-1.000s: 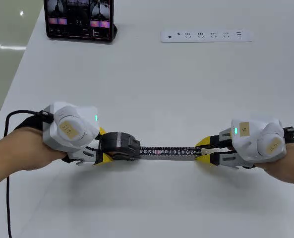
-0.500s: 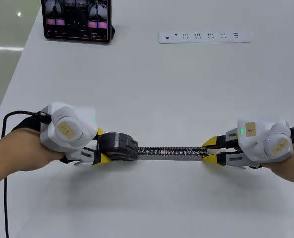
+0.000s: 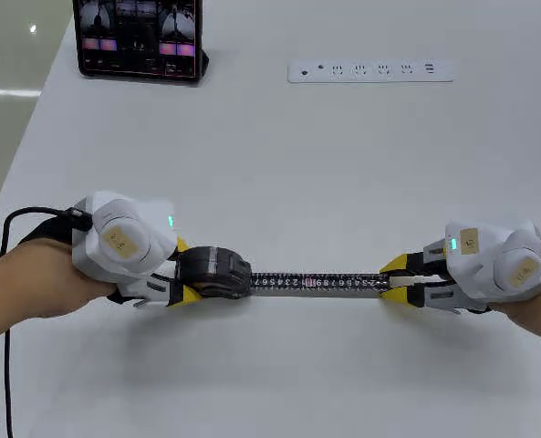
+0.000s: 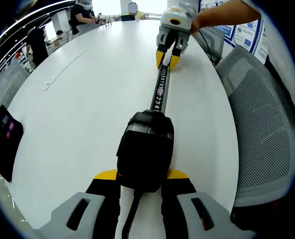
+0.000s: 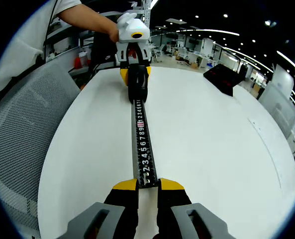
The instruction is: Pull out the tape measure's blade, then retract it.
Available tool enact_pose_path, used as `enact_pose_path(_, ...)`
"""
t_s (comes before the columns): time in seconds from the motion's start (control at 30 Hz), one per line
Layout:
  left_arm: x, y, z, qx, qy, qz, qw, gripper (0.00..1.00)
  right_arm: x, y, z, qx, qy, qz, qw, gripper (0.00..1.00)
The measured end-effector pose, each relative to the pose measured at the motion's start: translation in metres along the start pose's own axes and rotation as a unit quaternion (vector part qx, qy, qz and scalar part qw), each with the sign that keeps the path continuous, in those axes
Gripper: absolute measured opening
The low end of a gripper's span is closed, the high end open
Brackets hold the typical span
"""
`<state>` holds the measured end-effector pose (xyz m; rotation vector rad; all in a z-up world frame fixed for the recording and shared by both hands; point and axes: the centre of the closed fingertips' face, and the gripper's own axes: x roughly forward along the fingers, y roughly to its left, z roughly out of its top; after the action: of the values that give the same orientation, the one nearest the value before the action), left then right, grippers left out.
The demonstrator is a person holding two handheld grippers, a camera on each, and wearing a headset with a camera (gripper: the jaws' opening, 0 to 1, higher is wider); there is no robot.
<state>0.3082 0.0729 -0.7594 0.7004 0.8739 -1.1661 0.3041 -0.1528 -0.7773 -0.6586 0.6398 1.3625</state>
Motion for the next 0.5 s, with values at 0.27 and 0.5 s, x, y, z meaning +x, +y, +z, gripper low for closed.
enact_pose_path(0.27, 0.0, 0.0, 0.0, 0.0, 0.0, 0.0, 1.0, 0.26, -0.007, 0.001, -0.004, 0.0, 0.008, -0.001, 1.0, 0.1)
enact_pose_path(0.5, 0.0, 0.001, -0.001, 0.0, 0.002, 0.0, 1.0, 0.26, -0.014, 0.001, -0.008, -0.002, 0.016, -0.001, 0.9999, 0.1)
